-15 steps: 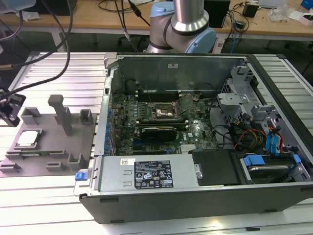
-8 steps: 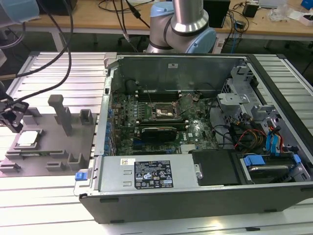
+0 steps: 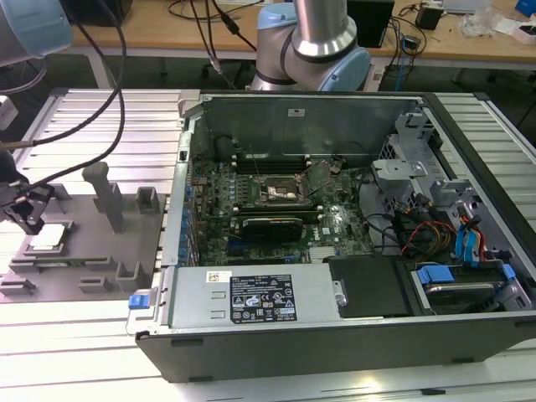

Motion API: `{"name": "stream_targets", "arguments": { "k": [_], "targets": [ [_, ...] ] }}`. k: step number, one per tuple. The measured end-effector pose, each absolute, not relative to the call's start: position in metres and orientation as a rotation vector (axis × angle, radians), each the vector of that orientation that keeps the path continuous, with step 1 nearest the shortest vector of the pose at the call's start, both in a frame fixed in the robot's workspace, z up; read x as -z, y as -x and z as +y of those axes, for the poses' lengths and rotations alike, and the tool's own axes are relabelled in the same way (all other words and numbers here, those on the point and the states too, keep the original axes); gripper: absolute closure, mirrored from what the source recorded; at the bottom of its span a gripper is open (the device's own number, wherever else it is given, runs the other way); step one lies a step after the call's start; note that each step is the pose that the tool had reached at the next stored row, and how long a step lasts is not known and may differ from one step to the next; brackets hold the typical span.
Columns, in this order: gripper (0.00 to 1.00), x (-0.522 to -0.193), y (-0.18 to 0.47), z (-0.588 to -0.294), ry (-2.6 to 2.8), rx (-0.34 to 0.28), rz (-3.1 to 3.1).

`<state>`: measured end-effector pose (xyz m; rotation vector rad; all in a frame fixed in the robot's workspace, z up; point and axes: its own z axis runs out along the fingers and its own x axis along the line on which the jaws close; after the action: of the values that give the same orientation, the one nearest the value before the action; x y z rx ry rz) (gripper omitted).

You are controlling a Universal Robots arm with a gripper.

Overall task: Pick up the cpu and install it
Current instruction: 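Pick up the cpu and move it towards the insertion slot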

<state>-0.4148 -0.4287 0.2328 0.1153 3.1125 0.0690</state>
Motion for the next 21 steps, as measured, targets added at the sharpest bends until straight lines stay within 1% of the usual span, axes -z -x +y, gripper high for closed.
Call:
{"name": "stream_targets", "arguments": {
  "k": [4, 9, 14, 21],
  "targets": [
    [0.89, -0.225, 0.418, -0.428, -0.115, -0.069, 3.111],
    [0.89, -0.218, 0.421, -0.419, -0.115, -0.069, 3.11],
    [0.89, -0.21, 0.421, -0.418, -0.114, -0.069, 3.11],
    [0.89, -0.208, 0.421, -0.418, -0.112, -0.069, 3.11]
  ]
}}
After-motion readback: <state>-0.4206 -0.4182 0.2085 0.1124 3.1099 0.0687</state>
